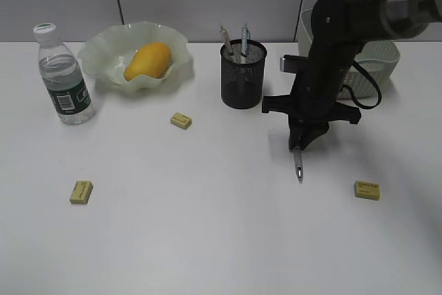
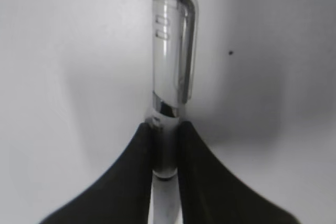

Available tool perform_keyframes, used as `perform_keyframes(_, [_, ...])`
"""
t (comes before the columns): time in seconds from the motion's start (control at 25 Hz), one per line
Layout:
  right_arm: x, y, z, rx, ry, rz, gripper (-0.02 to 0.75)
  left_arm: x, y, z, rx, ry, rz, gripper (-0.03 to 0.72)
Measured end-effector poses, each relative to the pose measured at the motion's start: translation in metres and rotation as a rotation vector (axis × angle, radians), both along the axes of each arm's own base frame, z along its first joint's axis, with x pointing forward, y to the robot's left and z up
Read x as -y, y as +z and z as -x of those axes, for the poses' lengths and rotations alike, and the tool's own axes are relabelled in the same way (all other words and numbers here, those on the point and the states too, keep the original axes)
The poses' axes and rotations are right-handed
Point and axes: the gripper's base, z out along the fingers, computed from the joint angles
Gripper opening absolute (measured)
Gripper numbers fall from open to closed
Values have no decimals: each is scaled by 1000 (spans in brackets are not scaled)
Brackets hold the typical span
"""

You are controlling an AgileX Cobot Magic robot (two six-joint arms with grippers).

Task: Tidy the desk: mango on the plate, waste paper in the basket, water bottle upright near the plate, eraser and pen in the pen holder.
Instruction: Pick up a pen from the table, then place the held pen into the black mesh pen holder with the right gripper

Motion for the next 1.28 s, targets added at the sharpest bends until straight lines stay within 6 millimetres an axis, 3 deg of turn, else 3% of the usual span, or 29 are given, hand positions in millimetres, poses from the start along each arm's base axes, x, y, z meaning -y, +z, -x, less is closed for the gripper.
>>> perform_keyframes(0.12, [-4, 21, -3, 40, 46, -12, 118, 0, 0, 0, 0, 0, 0, 491])
perform_keyframes(0.44, [-10, 126, -8, 400, 108, -114, 118, 0, 0, 0, 0, 0, 0, 484])
perform_keyframes(0.68, [-21, 171, -9, 681, 163, -182, 118, 0, 0, 0, 0, 0, 0, 481])
perform_keyframes(0.96, [-46, 182, -14, 906, 236, -233, 118, 0, 0, 0, 0, 0, 0, 481])
perform_keyframes(1.28, [-52, 151, -34, 999, 326, -161, 118, 0, 0, 0, -1, 0, 0, 474])
